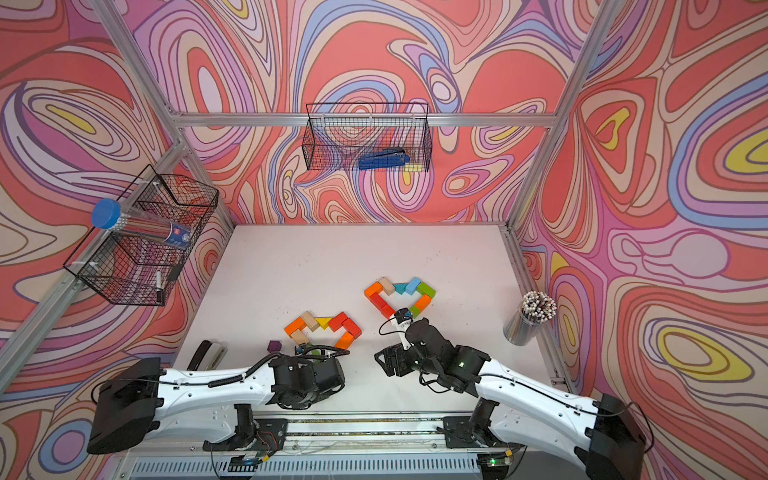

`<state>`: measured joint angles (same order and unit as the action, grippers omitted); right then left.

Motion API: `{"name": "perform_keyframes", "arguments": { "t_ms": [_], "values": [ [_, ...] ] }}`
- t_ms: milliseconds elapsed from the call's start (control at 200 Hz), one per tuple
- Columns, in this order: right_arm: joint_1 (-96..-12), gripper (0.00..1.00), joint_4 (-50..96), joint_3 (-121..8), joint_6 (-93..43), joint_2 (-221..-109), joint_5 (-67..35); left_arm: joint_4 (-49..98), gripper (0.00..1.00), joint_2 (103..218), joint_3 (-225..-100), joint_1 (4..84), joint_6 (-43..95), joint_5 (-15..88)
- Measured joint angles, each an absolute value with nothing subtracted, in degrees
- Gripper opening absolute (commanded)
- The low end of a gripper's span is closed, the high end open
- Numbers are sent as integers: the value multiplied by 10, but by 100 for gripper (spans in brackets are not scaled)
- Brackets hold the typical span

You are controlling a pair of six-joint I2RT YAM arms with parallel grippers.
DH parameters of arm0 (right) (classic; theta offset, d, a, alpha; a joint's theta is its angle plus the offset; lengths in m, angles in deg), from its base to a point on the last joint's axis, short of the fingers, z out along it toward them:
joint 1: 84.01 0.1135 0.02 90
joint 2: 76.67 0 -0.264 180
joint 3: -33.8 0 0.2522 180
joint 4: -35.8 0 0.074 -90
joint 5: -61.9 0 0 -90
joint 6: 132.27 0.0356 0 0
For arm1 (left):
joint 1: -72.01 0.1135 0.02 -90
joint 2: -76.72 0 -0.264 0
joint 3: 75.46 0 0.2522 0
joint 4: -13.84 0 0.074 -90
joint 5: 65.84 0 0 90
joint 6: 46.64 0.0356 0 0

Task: Assemble a heart with building blocks
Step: Assemble the building block at the center of the board.

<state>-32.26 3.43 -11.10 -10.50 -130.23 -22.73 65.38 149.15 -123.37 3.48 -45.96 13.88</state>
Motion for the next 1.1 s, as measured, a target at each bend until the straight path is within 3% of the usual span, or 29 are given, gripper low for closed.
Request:
{"name": "perform_keyframes", "arguments": {
  "t_ms": [606,1102],
  "values": [
    [-323,79,35,-106,-106,-1302,-227,635,58,1494,-1255,50,-351,141],
    [-323,79,34,-106,-104,-1302,-228,625,57,1514,-1259,60,-321,140]
  ]
}}
